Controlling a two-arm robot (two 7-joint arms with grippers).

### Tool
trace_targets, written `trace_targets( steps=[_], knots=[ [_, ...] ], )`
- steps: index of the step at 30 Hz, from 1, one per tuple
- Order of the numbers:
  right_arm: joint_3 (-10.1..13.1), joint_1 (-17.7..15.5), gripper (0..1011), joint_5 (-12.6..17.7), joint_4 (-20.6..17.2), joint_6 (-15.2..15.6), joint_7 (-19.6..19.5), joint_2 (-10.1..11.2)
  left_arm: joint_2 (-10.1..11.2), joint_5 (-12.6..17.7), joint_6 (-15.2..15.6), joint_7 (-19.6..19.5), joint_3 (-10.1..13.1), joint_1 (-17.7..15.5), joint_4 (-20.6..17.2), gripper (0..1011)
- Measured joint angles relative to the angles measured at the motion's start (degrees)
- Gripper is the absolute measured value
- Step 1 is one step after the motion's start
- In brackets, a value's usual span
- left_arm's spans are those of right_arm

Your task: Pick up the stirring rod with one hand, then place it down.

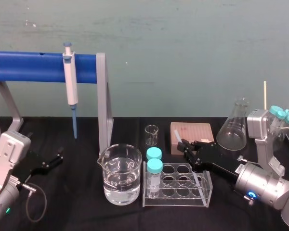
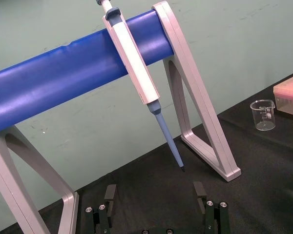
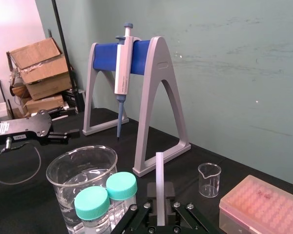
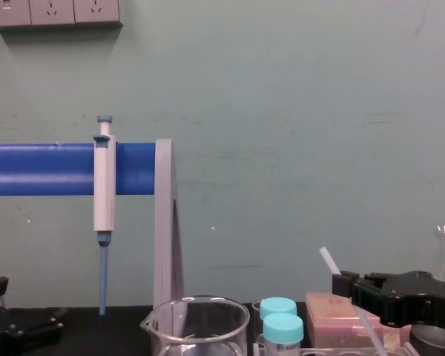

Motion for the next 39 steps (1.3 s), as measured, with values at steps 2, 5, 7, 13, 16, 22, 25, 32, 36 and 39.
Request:
trace_targets(
  steps=[2,5,7,13,16,22,25,32,36,39],
  knots=[
    [0.00,0.00,96,0.00,0.00,0.00,0.00,0.00,0.00,0.00,0.00,0.00,0.00,0.00,0.00,1000],
    [0.00,0.00,69,0.00,0.00,0.00,0.00,0.00,0.00,0.00,0.00,0.00,0.00,0.00,0.00,1000],
    [0.00,0.00,69,0.00,0.00,0.00,0.00,0.00,0.00,0.00,0.00,0.00,0.00,0.00,0.00,1000],
    [0.00,0.00,69,0.00,0.00,0.00,0.00,0.00,0.00,0.00,0.00,0.00,0.00,0.00,0.00,1000],
    [0.01,-0.10,69,-0.09,-0.21,-0.26,-0.21,0.06,0.00,0.00,0.00,0.00,0.00,0.00,0.00,1000],
    [0.90,-1.06,68,-0.29,-1.70,-2.50,-1.34,0.01,0.00,0.00,0.00,0.00,0.00,0.00,0.00,1000],
    [1.57,-1.77,69,-0.44,-3.01,-3.95,-1.86,-0.07,0.00,0.00,0.00,0.00,0.00,0.00,0.00,1000],
    [3.65,-3.46,68,-0.36,-6.59,-8.09,-2.38,-0.49,0.00,0.00,0.00,0.00,0.00,0.00,0.00,1000],
    [4.98,-4.00,68,-0.30,-8.02,-10.66,-2.82,-0.92,0.00,0.00,0.00,0.00,0.00,0.00,0.00,1000],
    [5.80,-4.26,69,-0.91,-8.67,-12.72,-3.34,-1.31,0.00,0.00,0.00,0.00,0.00,0.00,0.00,1000]
  ],
)
